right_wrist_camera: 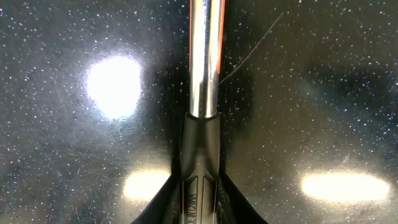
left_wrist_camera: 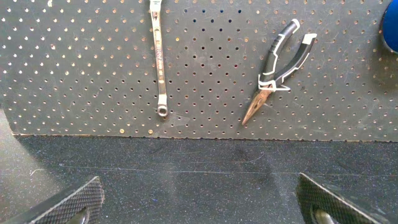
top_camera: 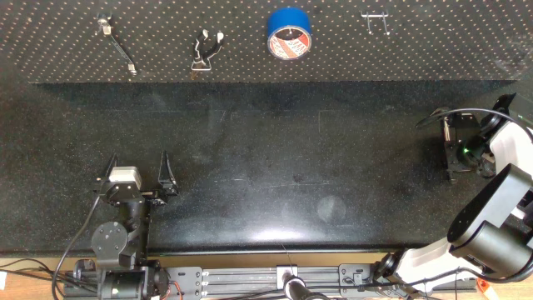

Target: Place Tools Onto Pegboard

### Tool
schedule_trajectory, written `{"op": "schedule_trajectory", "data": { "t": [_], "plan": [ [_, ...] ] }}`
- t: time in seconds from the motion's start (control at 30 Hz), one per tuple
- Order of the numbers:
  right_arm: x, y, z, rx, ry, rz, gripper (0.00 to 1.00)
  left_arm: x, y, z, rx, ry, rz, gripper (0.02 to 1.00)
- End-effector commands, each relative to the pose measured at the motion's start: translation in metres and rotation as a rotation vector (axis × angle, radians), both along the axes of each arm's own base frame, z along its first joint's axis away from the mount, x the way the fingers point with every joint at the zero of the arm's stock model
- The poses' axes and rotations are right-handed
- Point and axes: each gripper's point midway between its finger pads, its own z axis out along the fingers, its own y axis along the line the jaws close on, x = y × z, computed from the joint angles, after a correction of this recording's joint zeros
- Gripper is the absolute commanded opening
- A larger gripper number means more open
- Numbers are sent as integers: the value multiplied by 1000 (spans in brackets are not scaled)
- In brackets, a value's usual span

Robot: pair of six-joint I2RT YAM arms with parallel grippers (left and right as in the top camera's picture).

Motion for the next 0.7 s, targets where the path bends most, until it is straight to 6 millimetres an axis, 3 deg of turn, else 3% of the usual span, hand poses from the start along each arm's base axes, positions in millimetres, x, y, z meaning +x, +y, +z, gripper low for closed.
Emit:
{"op": "schedule_trajectory", "data": {
  "t": [0.03,0.17,0.57,0.63,0.7],
  "plan": [
    [-11,7,-11,28,36,0,187,0,-2,-1,9,2,-11,996],
    [-11,8,-11,29,36,0,126,0,-2,-1,9,2,-10,996],
    [-10,10,-7,35,24,-7,75,0,-2,-1,9,2,-10,996],
    [-8,12,12,27,-23,-6,77,0,-2,-1,9,2,-10,996],
    [7,25,66,28,-215,-32,75,0,-2,-1,9,2,-11,996]
  ]
}}
